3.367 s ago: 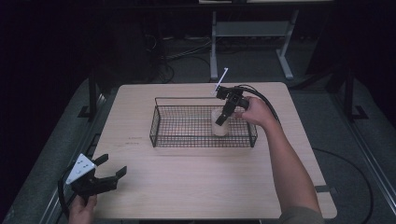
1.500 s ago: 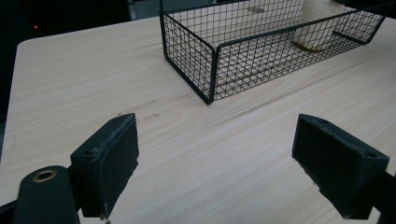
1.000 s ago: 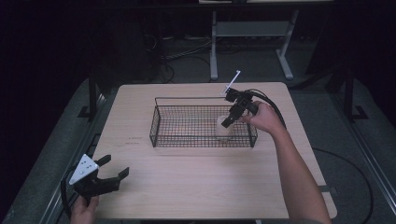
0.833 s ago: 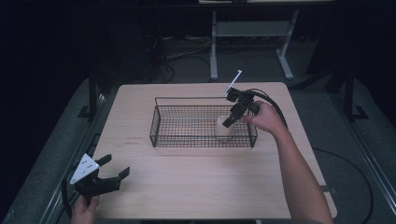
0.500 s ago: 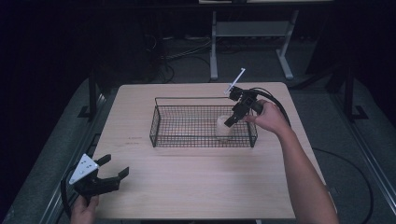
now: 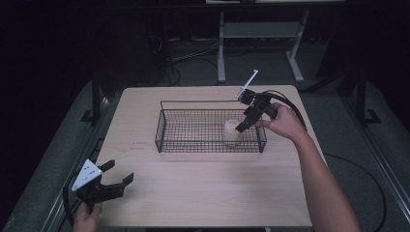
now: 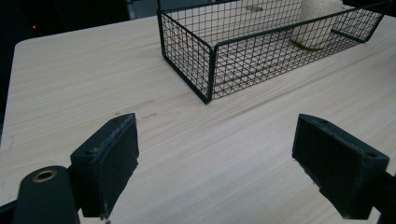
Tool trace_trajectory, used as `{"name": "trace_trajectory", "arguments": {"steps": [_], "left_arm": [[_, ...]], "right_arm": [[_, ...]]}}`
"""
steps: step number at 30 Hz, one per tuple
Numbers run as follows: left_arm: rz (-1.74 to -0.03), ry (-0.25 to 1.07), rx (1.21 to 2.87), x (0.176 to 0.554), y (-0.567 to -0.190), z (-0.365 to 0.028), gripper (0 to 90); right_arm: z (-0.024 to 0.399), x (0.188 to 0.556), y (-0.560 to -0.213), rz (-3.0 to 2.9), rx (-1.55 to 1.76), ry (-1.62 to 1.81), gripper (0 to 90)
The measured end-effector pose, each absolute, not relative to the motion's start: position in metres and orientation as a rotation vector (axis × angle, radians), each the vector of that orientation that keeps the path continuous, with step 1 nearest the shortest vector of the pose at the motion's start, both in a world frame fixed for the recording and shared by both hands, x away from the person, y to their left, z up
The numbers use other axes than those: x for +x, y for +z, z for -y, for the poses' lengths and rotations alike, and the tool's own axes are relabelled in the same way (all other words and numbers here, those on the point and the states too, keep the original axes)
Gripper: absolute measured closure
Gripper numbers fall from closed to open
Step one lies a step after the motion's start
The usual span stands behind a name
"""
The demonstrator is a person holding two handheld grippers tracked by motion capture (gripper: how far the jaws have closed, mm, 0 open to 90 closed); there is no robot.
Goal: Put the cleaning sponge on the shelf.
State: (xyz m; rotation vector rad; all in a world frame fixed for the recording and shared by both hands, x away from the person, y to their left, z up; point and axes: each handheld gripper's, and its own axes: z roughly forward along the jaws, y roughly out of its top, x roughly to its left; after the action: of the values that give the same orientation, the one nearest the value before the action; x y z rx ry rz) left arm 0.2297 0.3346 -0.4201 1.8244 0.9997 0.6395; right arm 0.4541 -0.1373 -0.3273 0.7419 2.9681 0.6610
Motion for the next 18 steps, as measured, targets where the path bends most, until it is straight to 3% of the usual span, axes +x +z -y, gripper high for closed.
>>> {"name": "trace_trajectory", "arguments": {"steps": [18], "left_arm": [[-1.0,0.64,1.824,0.23,-0.42,-0.335,13.8]], "right_arm": [[0.141,0.435,-0.325,-2.97,0.729,0.675,16.7]]}}
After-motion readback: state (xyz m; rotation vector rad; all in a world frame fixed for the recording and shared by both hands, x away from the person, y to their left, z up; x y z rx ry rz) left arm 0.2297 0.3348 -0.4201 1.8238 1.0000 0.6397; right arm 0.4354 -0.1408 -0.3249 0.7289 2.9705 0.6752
